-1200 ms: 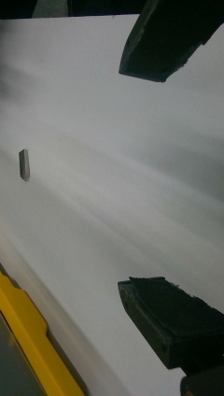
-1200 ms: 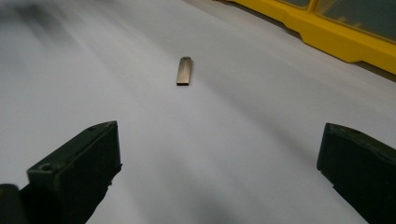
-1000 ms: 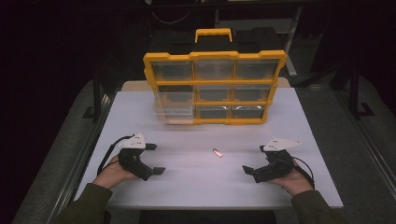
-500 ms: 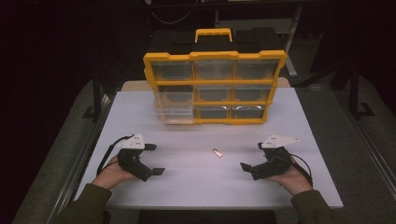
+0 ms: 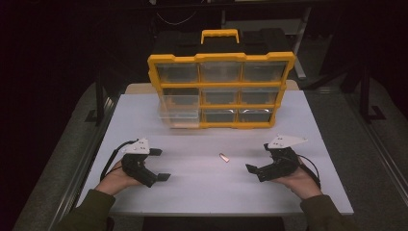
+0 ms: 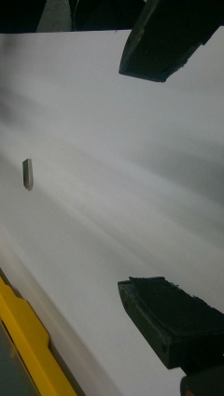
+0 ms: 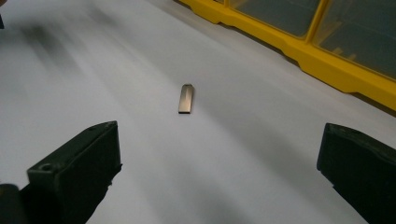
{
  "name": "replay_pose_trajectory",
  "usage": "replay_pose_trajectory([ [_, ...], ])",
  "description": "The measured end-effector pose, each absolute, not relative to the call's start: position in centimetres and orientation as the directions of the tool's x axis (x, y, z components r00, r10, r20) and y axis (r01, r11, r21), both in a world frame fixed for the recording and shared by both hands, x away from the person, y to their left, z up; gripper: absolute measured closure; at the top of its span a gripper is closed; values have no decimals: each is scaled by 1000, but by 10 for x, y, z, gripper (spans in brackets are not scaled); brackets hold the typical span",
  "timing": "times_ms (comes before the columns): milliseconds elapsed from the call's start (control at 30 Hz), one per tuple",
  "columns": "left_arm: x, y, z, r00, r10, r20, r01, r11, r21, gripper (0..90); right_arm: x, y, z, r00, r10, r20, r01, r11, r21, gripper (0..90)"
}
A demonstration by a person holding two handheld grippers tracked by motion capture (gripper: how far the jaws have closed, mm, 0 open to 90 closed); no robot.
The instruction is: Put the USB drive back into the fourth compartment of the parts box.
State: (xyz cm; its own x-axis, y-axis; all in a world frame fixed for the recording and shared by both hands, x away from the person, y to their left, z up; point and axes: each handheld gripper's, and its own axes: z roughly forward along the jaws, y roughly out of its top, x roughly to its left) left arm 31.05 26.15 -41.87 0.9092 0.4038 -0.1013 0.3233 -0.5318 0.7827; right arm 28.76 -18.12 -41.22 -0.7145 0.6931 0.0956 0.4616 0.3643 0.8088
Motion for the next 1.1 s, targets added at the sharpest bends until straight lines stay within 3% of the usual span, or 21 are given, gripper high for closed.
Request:
replay_pose_trajectory([
  [1100, 311, 262, -418, 908, 403, -115, 330, -516, 790, 0, 304, -167, -408, -721, 681, 129, 475, 350, 807, 0],
])
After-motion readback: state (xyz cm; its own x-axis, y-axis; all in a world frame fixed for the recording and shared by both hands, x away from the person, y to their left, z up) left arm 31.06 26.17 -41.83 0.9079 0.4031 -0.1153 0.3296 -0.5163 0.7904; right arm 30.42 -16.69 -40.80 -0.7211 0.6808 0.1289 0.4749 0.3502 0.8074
